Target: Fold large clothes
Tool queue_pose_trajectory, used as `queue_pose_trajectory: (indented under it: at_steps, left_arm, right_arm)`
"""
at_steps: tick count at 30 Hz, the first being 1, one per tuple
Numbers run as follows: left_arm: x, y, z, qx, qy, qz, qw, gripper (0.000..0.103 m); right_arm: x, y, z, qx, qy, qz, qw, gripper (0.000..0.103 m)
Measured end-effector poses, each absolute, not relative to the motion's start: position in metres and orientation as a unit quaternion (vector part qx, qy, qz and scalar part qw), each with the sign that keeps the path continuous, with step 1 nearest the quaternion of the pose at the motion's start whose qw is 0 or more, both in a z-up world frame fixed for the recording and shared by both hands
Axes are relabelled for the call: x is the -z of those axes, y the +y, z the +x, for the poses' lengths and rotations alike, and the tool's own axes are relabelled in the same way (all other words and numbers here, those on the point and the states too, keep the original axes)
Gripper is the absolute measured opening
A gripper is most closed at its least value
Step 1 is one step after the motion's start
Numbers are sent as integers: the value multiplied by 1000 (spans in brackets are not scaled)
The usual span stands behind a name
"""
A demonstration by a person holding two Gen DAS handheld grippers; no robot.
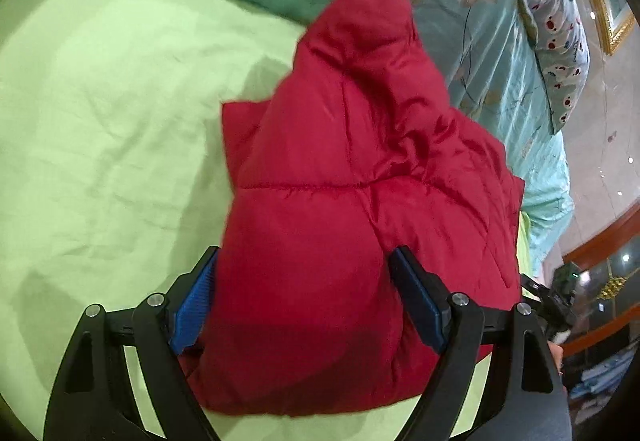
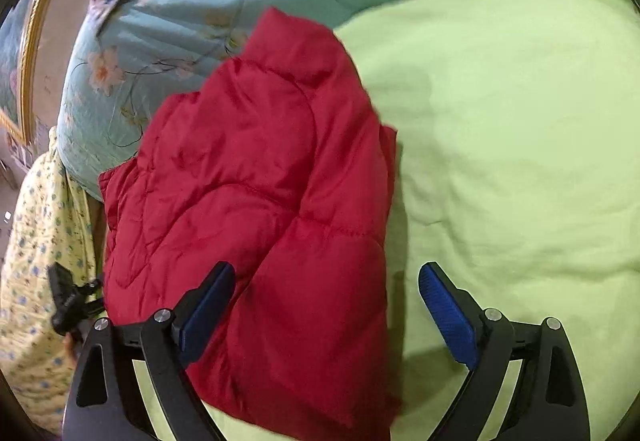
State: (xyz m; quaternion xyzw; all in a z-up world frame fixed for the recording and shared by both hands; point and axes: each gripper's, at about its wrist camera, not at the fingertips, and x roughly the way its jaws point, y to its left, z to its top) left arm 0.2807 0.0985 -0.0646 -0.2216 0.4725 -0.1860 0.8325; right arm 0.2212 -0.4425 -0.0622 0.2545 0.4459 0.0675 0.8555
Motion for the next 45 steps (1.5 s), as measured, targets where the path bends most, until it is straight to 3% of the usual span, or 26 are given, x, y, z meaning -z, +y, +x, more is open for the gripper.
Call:
queue_pose_trajectory:
  at_steps: [5,10,12,14,16,19,28,36,45]
  left_arm:
    - [81,86,301,221,493,-245,805,103]
    - [89,81,305,232,494,-246,801,103]
    - [85,78,299,237,483,-234,810,91]
    - [78,77,292,247,472,-233,814,70]
    - [70,79,285,251,465,-233,816,59]
    - [55,78,270,257,455,-224,823,50]
    - [29,85,186,258,444,-213,831,47]
    - [37,99,96,216,450,-244,831,47]
    - [33,81,79,127,478,-200,846,47]
  right_arm:
    - [87,-439,253,-111,473,286,826,101]
    - [94,-432,268,-140,484,302,809,99]
    - [94,-428,268,-150,486,299,807,86]
    - [92,-427,266,-155,484,306,805,70]
    - [88,-428,259,-161,477,323,801,53]
    - [75,-427,246,-167,466,332,803,44]
    - [49,-409,179,-185,464,311,808,41]
    - [53,-409,112,-219,453,331,799,41]
    - [51,-398,88,-232,459,294,805,41]
